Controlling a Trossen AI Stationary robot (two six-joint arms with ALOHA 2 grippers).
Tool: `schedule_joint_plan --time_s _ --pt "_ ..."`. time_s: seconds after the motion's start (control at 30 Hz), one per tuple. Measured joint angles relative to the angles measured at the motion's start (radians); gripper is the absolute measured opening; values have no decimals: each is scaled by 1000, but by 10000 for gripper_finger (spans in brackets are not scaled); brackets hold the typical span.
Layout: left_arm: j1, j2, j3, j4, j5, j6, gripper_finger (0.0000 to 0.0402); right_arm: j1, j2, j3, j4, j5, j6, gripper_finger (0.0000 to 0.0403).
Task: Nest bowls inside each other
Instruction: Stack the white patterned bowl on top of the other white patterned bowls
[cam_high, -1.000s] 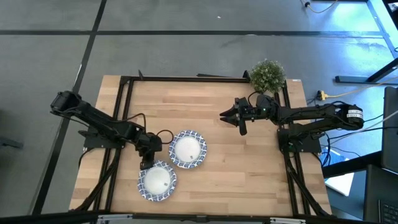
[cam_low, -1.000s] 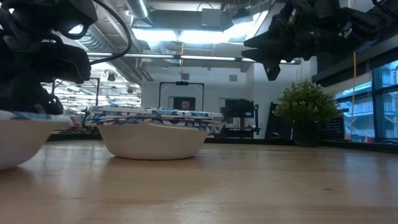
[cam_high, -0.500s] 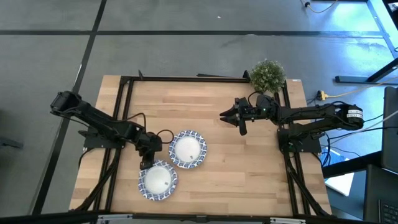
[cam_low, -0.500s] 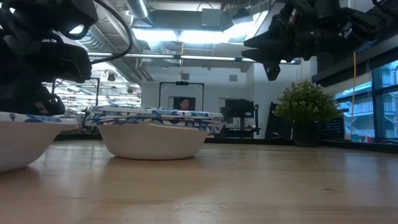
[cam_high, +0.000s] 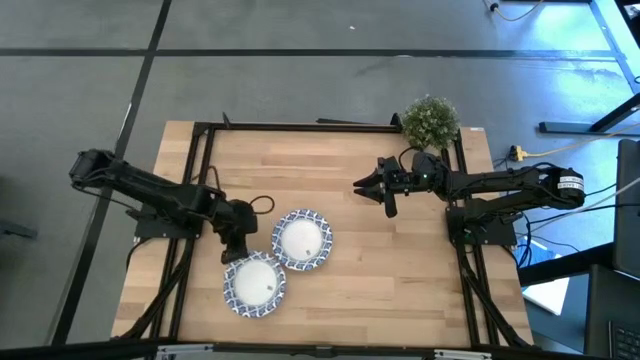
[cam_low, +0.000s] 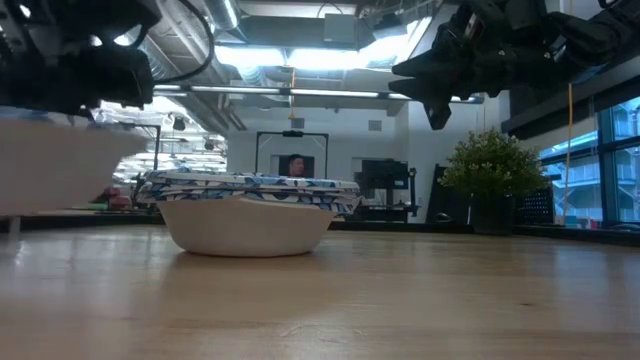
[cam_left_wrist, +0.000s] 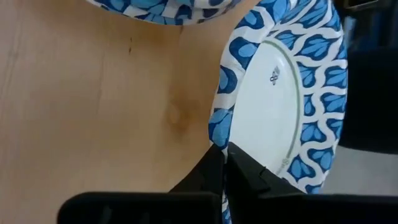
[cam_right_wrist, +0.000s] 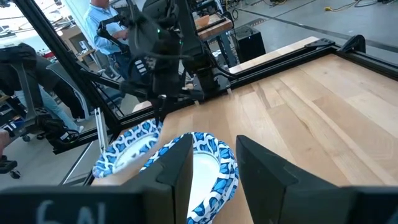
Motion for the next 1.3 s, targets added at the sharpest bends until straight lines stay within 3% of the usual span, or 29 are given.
schedule_joint_plan --time_s 0.33,0.53,1.0,1.3 --pt "69 -157 0 -45 45 -33 0 0 0 0 0 0 0 124" --pt "139 -184 0 62 61 -51 0 0 0 0 0 0 -1 124" --pt "307 -159 0 267 -40 -204 0 0 0 0 -1 0 -27 124" --pt "315 -19 0 429 -75 -209 0 0 0 0 -1 0 -52 124"
